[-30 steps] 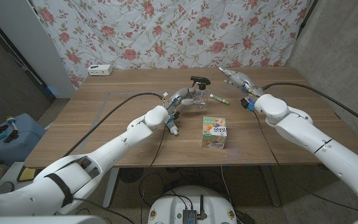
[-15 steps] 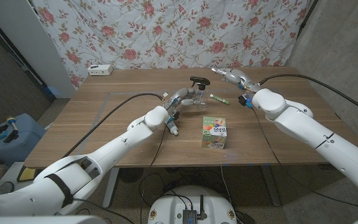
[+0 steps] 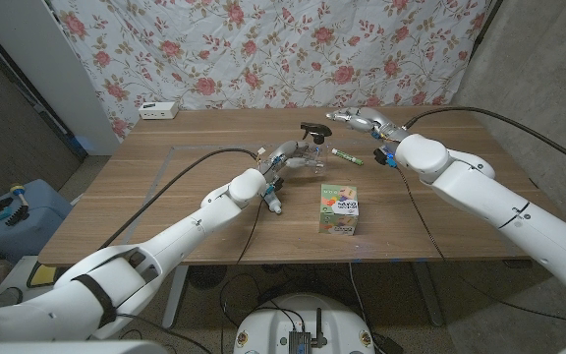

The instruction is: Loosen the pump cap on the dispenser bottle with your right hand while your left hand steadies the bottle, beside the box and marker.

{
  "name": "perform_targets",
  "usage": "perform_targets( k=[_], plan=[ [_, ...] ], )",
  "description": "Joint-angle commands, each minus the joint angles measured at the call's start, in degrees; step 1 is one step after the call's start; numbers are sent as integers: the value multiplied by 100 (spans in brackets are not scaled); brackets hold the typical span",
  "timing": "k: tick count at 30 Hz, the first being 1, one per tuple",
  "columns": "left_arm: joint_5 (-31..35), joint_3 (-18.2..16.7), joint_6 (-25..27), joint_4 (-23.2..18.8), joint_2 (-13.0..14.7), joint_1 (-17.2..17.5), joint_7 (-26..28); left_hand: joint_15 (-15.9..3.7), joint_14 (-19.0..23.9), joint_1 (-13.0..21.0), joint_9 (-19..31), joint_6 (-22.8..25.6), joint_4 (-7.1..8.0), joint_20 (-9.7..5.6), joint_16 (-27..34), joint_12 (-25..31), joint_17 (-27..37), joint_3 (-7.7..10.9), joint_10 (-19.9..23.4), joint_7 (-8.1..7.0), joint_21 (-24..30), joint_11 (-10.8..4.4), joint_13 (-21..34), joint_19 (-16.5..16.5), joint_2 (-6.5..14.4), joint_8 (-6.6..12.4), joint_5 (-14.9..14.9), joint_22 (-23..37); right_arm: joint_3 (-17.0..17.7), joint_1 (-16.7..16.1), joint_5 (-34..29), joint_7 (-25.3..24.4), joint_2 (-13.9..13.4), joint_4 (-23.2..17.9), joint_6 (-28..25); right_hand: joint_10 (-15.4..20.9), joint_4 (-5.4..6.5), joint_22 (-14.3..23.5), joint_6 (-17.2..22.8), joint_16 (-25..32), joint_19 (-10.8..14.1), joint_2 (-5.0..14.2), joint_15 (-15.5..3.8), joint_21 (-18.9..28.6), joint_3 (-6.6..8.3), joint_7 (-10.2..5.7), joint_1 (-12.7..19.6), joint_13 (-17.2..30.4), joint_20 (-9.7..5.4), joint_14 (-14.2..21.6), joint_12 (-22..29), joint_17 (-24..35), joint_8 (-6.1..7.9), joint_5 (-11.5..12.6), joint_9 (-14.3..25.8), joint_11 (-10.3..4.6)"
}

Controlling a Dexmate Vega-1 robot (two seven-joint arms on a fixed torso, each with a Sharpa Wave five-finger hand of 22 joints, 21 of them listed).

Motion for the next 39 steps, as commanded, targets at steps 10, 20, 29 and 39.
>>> perform_targets(
  k=[10, 20, 29, 39],
  plan=[
    [-2, 85, -181, 443, -153, -268, -165, -563, 133, 101, 34, 191, 123, -615, -24, 14, 30, 196, 207, -5, -12, -176, 509, 20, 544, 48, 37, 12, -474, 547, -556, 472, -78, -145, -599, -158, -158, 11, 56, 8, 31, 64, 238, 1, 167, -25, 459, 15, 161, -13, -18, 30, 20, -34, 43, -3],
    [32, 118, -92, 431, -135, -311, -194, -567, 153, 91, 34, 205, 117, -616, -34, 12, 35, 214, 222, -8, -14, -188, 532, 22, 548, 54, 40, 12, -739, 788, -969, 606, -51, -220, -946, -208, -233, 8, 154, 13, 47, 120, 259, 7, 358, -105, 916, 17, 177, -20, -1, 29, 70, -114, 63, -11],
    [26, 137, -72, 464, -158, -316, -195, -544, 170, 87, 34, 228, 111, -612, -38, 12, 41, 228, 237, -12, -15, -183, 550, 22, 553, 63, 43, 12, -881, 921, -1281, 661, -4, -252, -1102, -181, -262, 6, 398, 26, 95, 73, 239, 14, 575, -260, 1511, 19, 174, 20, 25, 25, 214, -250, 123, -4],
    [8, 140, -45, 432, -150, -281, -192, -576, 195, 72, 34, 273, 110, -606, -40, 18, 49, 240, 276, -13, -14, -185, 574, 28, 558, 81, 45, 12, -1050, 1106, -1584, 816, 52, -251, -1310, -70, -249, 6, 835, 43, 180, -73, 178, 29, 769, -596, 2114, 21, 150, 100, 58, 20, 420, -339, 163, -15]
  ],
)
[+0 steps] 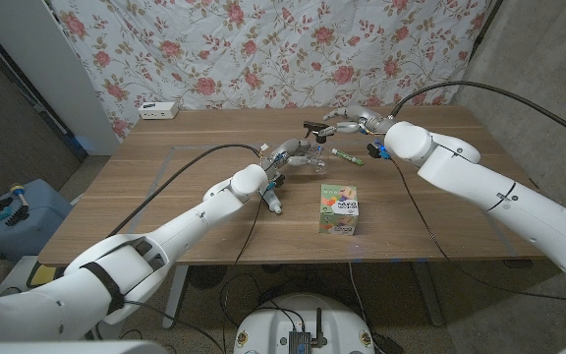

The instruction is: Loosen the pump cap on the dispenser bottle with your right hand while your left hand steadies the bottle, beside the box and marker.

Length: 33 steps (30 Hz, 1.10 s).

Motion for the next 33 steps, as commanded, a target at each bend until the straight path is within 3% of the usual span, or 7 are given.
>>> perform_targets(
  k=[1, 24, 33],
  plan=[
    [-13, 17, 39, -3, -4, 16, -7, -609, 167, 75, 35, 279, 155, -606, 25, 45, 16, 194, 281, -16, -14, -189, 576, 28, 558, 38, 25, 12, -225, 242, -370, 172, 62, -9, -227, 78, 0, 8, 177, 44, 84, -24, 1, 32, 98, -95, 206, 23, -12, 71, 37, 21, 86, -26, 31, 9],
    [-10, 29, 76, -112, 41, 55, -53, -598, 217, 39, 34, 350, 162, -595, 12, 50, 22, 241, 359, -14, -16, -188, 627, 31, 597, 68, 35, 12, -341, 462, -563, 639, 48, -55, -377, 247, 43, 8, 967, 35, 168, 57, -84, 23, 421, -392, 947, 20, -65, 129, 53, 12, 373, -83, 44, -37],
    [-20, 29, 92, -136, 47, 75, -66, -597, 233, 27, 33, 364, 163, -596, 6, 41, 20, 261, 360, -16, -15, -188, 643, 36, 611, 74, 39, 12, -354, 549, -523, 827, 53, 6, -315, 314, 74, 8, 1217, 34, 170, 206, -121, 17, 534, -443, 1127, 18, -99, 126, 57, 17, 443, -67, 41, -52]
  ],
)
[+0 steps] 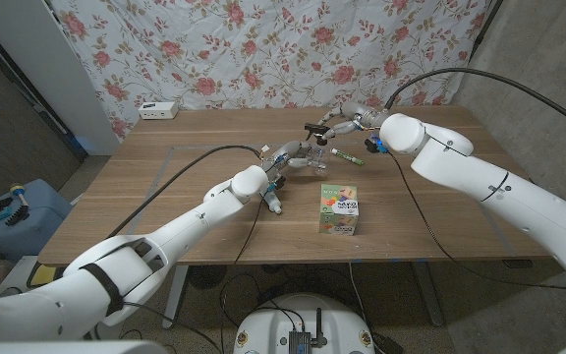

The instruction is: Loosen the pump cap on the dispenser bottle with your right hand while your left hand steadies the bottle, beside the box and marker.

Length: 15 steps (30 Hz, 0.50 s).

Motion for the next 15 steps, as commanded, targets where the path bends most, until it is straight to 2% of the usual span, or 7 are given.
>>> perform_targets(
  k=[1, 15],
  plan=[
    [-17, -1, 40, -57, 17, 38, -21, -601, 178, 28, 28, 364, 183, -601, 3, 33, 28, 243, 317, -23, -15, -230, 645, 36, 612, 38, 50, 12, -34, 124, 5, 257, -4, 40, 24, 60, 8, 8, 169, 12, 19, 60, -8, 17, 78, -8, 117, 18, -35, 13, 35, 18, 60, -2, 14, -29],
    [-32, 36, -39, 138, -79, -54, -89, -591, 191, 7, 27, 372, 186, -587, -14, 27, 27, 279, 345, -17, -18, -219, 674, 30, 639, 42, 58, 12, 12, 217, 210, 488, 23, 215, 176, 144, 26, 7, 465, 16, 4, 324, -87, 6, 242, -22, 362, 15, -117, 6, 37, 27, 120, 52, 4, -77]
  ],
)
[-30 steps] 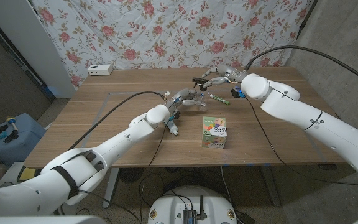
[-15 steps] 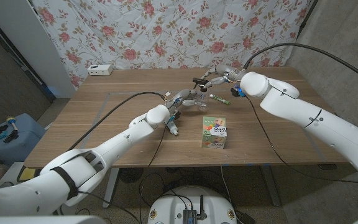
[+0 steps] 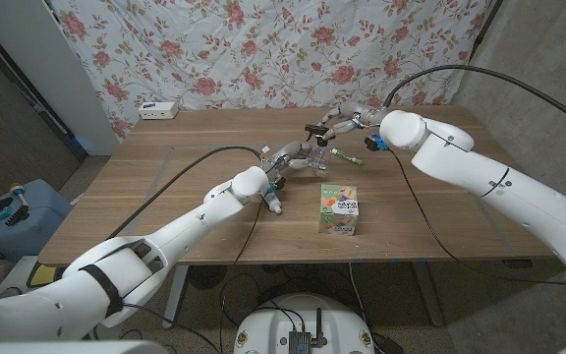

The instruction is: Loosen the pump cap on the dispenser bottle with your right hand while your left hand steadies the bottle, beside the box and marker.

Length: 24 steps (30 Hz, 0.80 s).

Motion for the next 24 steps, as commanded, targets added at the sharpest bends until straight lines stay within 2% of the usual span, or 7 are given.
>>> perform_targets(
  k=[1, 11, 24],
  plan=[
    [-14, 34, -67, 162, -80, -85, -62, -609, 168, 9, 30, 370, 201, -588, -16, 13, 18, 265, 317, -20, -19, -248, 676, 29, 641, 48, 22, 12, 35, 102, 178, 225, 25, 162, 131, 44, 19, 21, 116, 16, -9, 91, -55, 4, 83, -3, 80, 15, -80, 5, 34, 29, 28, 58, 3, -37],
    [-44, 76, -99, 338, -182, -162, -131, -605, 162, -4, 30, 361, 206, -581, -19, 2, 29, 279, 314, -22, -19, -243, 691, 28, 665, 44, 26, 12, 138, 63, 377, 199, 64, 341, 366, 67, 16, 20, 284, 26, -41, 281, -133, -3, 183, -6, 229, 13, -147, 10, 26, 34, 48, 110, -4, -87],
    [-43, 89, -64, 316, -191, -149, -103, -598, 180, -21, 30, 367, 206, -564, -21, -5, 33, 305, 334, -20, -20, -237, 716, 23, 691, 47, 31, 12, 201, 52, 548, 208, 67, 486, 508, 124, 6, 19, 460, 39, -55, 478, -184, 0, 288, -6, 390, 12, -224, 25, 30, 39, 60, 176, -10, -159]
  ],
)
